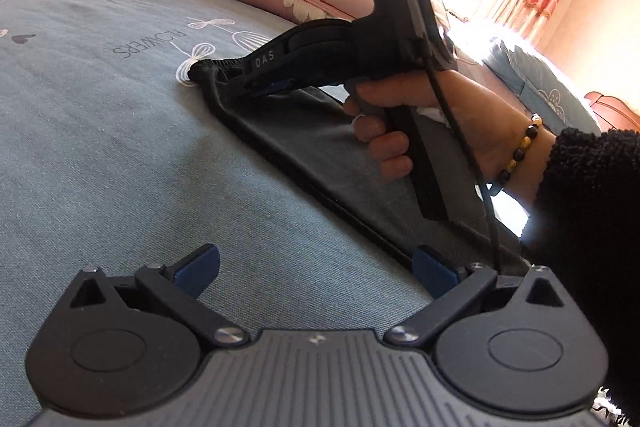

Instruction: Fold clothes

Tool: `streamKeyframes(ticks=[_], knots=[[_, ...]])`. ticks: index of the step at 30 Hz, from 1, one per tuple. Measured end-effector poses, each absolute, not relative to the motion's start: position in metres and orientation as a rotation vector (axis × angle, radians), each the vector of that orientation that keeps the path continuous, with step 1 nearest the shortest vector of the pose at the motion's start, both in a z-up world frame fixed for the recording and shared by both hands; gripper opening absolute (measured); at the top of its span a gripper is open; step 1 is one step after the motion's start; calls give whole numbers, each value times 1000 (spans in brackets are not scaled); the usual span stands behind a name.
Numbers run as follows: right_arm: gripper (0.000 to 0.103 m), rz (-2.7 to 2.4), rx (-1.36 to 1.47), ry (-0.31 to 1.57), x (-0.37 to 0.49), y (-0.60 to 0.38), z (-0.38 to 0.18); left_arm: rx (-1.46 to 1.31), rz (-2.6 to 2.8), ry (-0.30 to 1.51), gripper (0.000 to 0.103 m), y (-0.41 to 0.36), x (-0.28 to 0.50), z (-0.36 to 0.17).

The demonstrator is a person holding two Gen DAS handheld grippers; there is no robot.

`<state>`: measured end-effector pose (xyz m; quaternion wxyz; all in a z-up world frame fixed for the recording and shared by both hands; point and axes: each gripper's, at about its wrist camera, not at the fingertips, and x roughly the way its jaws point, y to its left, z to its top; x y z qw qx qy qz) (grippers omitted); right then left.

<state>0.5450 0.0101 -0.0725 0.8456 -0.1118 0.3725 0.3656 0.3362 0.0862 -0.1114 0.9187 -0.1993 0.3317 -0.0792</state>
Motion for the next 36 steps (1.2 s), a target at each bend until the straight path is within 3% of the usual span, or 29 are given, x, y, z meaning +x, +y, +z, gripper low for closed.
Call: streamKeyframes(ticks=[6, 9, 13, 18, 28, 36], knots=[[20, 460, -127, 824, 580, -21, -78, -422, -154, 705, 102, 90, 339, -114], [21, 458, -145, 842, 589, -11, -97, -418, -137, 719, 102, 95, 341, -117], [30, 469, -172, 801, 606, 11, -100, -434, -117, 725, 102, 104, 342, -119], [30, 511, -166, 791, 619, 18, -97, -428, -103, 731, 102, 105, 342, -119], [43, 499, -144, 823, 530, -78, -18, -394, -132, 744, 102, 94, 339, -110], [44, 295, -80, 876, 449, -195, -27, -421, -148, 745, 102, 93, 338, -109]])
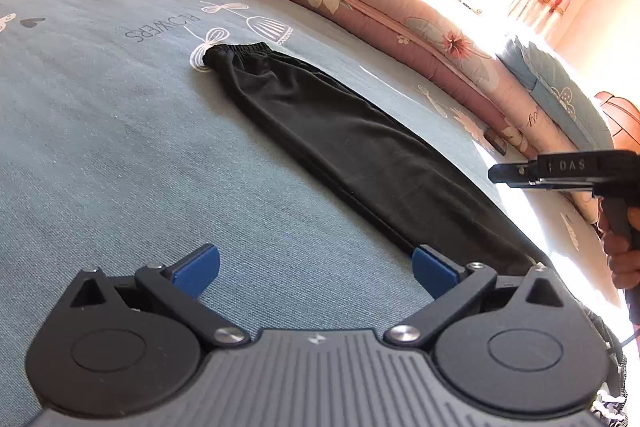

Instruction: Fold clothes

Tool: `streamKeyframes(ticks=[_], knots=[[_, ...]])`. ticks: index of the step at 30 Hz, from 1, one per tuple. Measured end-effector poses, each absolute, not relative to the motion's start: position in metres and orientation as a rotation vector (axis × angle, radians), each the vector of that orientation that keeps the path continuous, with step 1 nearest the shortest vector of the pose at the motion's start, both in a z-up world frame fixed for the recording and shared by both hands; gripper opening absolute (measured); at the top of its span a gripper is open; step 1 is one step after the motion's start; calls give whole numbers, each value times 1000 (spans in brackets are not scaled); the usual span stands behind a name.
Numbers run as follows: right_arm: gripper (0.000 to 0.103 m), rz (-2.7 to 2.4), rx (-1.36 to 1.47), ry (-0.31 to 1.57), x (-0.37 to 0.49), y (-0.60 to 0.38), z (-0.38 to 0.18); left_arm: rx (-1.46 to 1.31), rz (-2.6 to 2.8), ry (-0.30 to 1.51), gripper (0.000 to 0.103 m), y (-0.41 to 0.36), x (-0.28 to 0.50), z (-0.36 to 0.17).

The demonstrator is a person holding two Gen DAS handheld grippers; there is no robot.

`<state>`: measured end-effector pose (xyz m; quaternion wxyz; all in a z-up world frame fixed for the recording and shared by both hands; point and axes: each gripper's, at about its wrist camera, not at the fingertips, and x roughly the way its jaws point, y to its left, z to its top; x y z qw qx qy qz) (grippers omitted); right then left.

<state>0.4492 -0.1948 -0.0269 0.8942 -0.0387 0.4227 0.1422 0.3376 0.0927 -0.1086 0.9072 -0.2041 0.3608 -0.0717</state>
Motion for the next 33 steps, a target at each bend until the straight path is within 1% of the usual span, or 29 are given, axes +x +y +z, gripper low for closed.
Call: streamKeyframes(ticks=[3, 8, 12, 15, 18, 21, 25, 27, 28, 29, 31, 33], knots=[[43, 189, -37, 908, 446, -224, -52, -415, -147, 745, 102, 90, 339, -110], [43, 80, 72, 944, 467, -254, -93, -409, -142, 753, 102, 89, 343, -114], [44, 33, 73, 874, 488, -259, -107, -407, -140, 758, 102, 89, 344, -116], [44, 7, 112, 844, 500, -264, -107, -400, -140, 755, 102, 88, 344, -117], [44, -12, 141, 868, 499, -264, -98, -390, -142, 757, 102, 87, 343, -116], [44, 55, 128, 921, 477, -249, -83, -391, -148, 758, 102, 87, 343, -115], [46, 136, 61, 1003, 438, -223, -77, -391, -150, 765, 102, 86, 343, -115], [51, 148, 70, 1067, 425, -216, -87, -387, -155, 769, 102, 84, 342, -115], [55, 166, 96, 1120, 418, -213, -95, -385, -158, 772, 102, 83, 342, -116], [58, 180, 105, 1120, 412, -212, -96, -381, -162, 773, 102, 82, 341, -116], [57, 229, 164, 1154, 405, -219, -87, -371, -179, 775, 102, 78, 340, -116], [57, 218, 250, 1097, 396, -240, -62, -362, -197, 775, 102, 74, 339, -115]])
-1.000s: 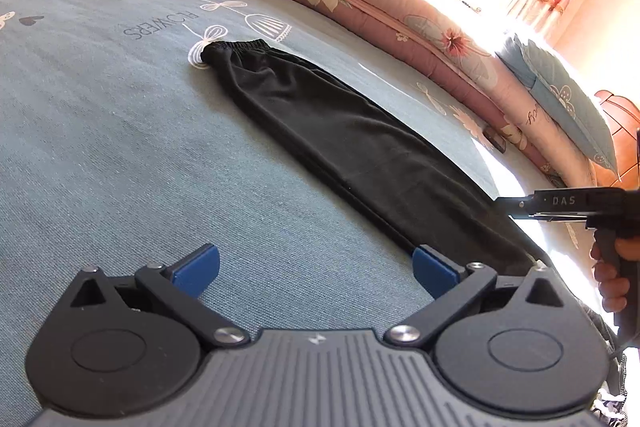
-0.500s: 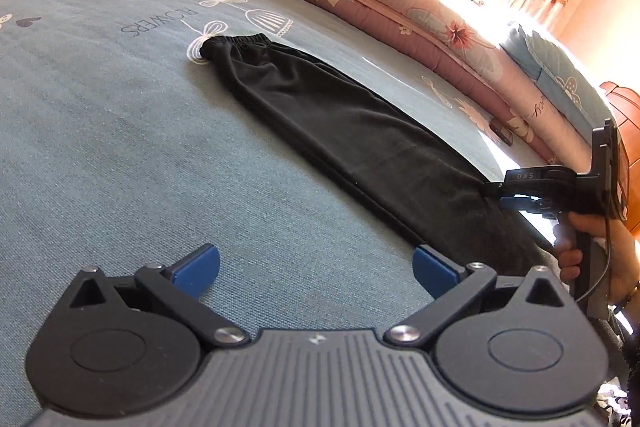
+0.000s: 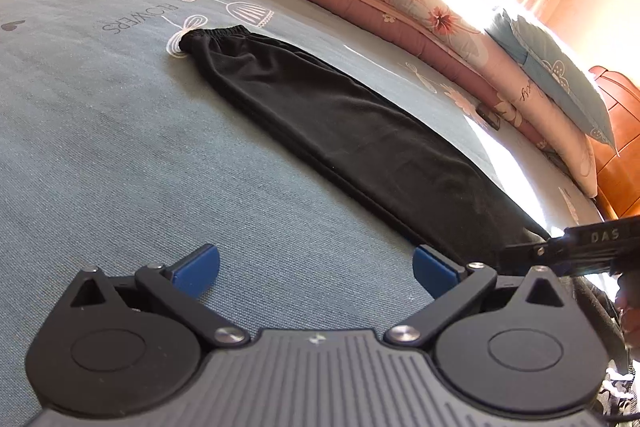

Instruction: Fold clothes

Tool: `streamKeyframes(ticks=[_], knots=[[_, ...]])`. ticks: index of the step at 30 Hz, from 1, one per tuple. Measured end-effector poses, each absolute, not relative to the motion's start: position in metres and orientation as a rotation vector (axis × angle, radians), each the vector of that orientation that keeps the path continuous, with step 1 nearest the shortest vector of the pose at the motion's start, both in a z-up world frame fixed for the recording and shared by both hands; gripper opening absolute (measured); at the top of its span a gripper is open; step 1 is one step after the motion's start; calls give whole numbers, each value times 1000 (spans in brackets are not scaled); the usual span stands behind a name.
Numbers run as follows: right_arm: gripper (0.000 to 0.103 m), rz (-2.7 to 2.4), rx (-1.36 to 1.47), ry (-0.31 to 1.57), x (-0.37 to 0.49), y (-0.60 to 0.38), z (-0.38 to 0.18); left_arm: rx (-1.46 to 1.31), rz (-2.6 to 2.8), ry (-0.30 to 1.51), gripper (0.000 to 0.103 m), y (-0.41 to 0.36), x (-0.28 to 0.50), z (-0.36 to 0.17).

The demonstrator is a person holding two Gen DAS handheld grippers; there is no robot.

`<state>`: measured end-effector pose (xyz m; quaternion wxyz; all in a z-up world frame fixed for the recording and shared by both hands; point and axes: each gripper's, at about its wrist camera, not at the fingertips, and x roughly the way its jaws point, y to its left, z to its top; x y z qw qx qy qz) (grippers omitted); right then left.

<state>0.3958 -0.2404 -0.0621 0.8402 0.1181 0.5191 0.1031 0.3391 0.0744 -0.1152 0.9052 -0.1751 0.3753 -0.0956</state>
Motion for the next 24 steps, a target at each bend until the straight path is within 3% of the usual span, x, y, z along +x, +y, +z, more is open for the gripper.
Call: streamKeyframes(ticks=[7, 14, 24], knots=[[58, -97, 300, 931, 371, -346, -6, -261, -223, 779, 102, 58, 337, -116], [58, -322, 284, 979, 370, -415, -64, -204, -239, 764, 102, 49, 335, -120], [58, -227, -152, 1027, 360, -476, -77, -152, -248, 748, 102, 43, 334, -123]])
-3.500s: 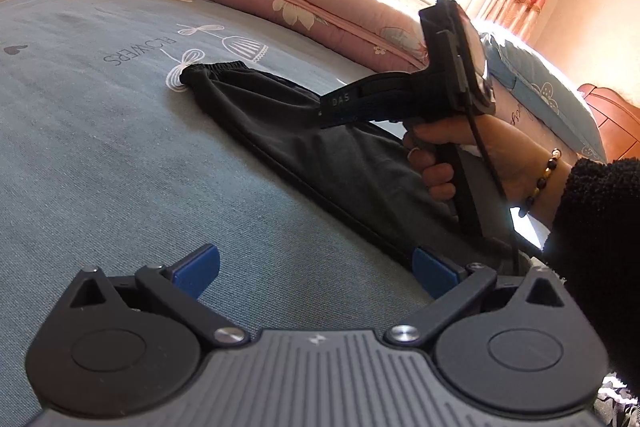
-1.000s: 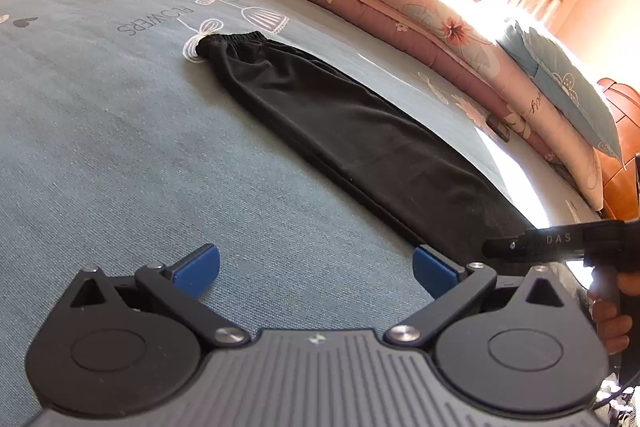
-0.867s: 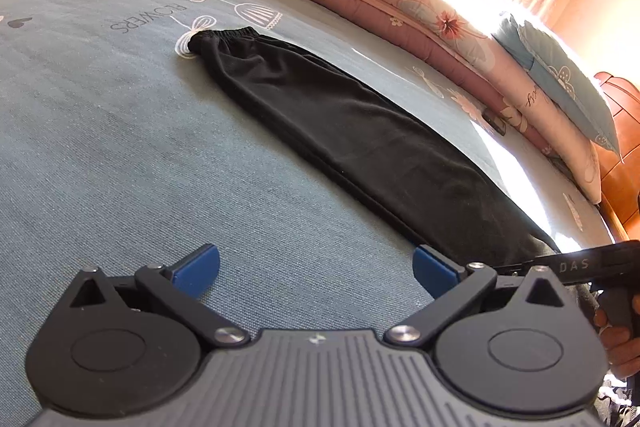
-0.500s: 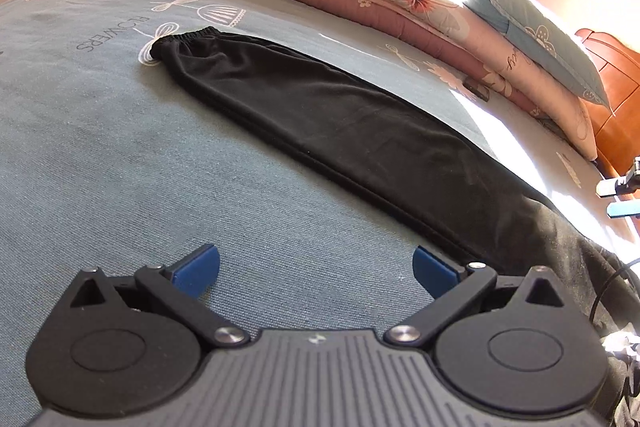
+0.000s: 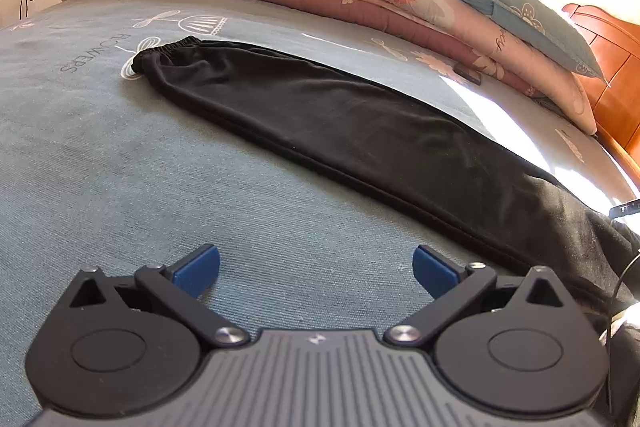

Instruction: Fold clothes

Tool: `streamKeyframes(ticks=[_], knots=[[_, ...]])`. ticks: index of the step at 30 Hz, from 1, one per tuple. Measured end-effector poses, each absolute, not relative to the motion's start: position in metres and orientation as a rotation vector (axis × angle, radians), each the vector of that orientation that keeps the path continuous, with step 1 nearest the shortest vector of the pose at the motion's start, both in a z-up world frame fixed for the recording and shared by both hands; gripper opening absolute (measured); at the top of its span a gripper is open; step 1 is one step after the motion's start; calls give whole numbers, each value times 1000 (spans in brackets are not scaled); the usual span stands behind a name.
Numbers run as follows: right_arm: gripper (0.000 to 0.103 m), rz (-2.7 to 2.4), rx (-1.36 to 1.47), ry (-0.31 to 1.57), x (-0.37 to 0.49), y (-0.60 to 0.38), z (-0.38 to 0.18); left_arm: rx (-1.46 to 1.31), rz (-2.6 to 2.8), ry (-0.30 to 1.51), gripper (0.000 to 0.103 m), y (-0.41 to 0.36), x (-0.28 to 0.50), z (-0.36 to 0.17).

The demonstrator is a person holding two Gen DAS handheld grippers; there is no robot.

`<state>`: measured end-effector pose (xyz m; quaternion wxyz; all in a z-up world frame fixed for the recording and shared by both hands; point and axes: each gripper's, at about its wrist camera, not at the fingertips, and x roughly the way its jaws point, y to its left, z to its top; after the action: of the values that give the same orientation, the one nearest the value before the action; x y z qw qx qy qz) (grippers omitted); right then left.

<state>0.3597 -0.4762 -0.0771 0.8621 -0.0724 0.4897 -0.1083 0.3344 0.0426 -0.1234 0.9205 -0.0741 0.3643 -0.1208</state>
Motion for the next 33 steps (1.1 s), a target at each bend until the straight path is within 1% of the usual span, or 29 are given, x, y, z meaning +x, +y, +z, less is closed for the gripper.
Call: streamKeyframes(ticks=[7, 8, 9, 10, 11, 14, 16, 19, 22, 23, 25, 28, 30, 31, 32, 33], knots=[[57, -69, -293, 1056, 358, -489, -93, -130, -258, 728, 102, 39, 334, -127], [53, -42, -286, 1063, 358, -489, -94, -127, -258, 725, 102, 38, 334, -128], [46, -16, -280, 1070, 358, -489, -96, -123, -257, 722, 102, 38, 334, -128], [25, 11, -274, 1077, 358, -490, -98, -117, -257, 719, 102, 37, 334, -129], [10, 38, -267, 1084, 358, -490, -99, -111, -256, 716, 102, 36, 333, -129], [6, 67, -297, 1070, 355, -487, -100, -91, -253, 710, 102, 33, 333, -130], [6, 13, -296, 1022, 355, -490, -95, -86, -252, 709, 102, 33, 333, -130], [7, -60, -285, 979, 358, -495, -94, -85, -253, 709, 102, 33, 332, -130], [13, -90, -323, 998, 362, -490, -105, -80, -254, 707, 102, 32, 331, -130], [19, -102, -336, 993, 361, -487, -105, -80, -254, 708, 102, 32, 331, -130], [28, -141, -323, 977, 358, -488, -96, -88, -256, 710, 102, 33, 331, -129], [28, -153, -284, 939, 348, -493, -75, -111, -261, 714, 102, 36, 332, -128], [37, -150, -285, 912, 337, -499, -65, -121, -265, 716, 102, 38, 333, -128], [50, -162, -288, 917, 333, -505, -63, -123, -266, 717, 102, 39, 333, -128], [54, -174, -287, 935, 327, -512, -65, -124, -267, 717, 102, 39, 334, -128], [54, -185, -285, 954, 321, -520, -67, -124, -267, 717, 102, 39, 334, -129]])
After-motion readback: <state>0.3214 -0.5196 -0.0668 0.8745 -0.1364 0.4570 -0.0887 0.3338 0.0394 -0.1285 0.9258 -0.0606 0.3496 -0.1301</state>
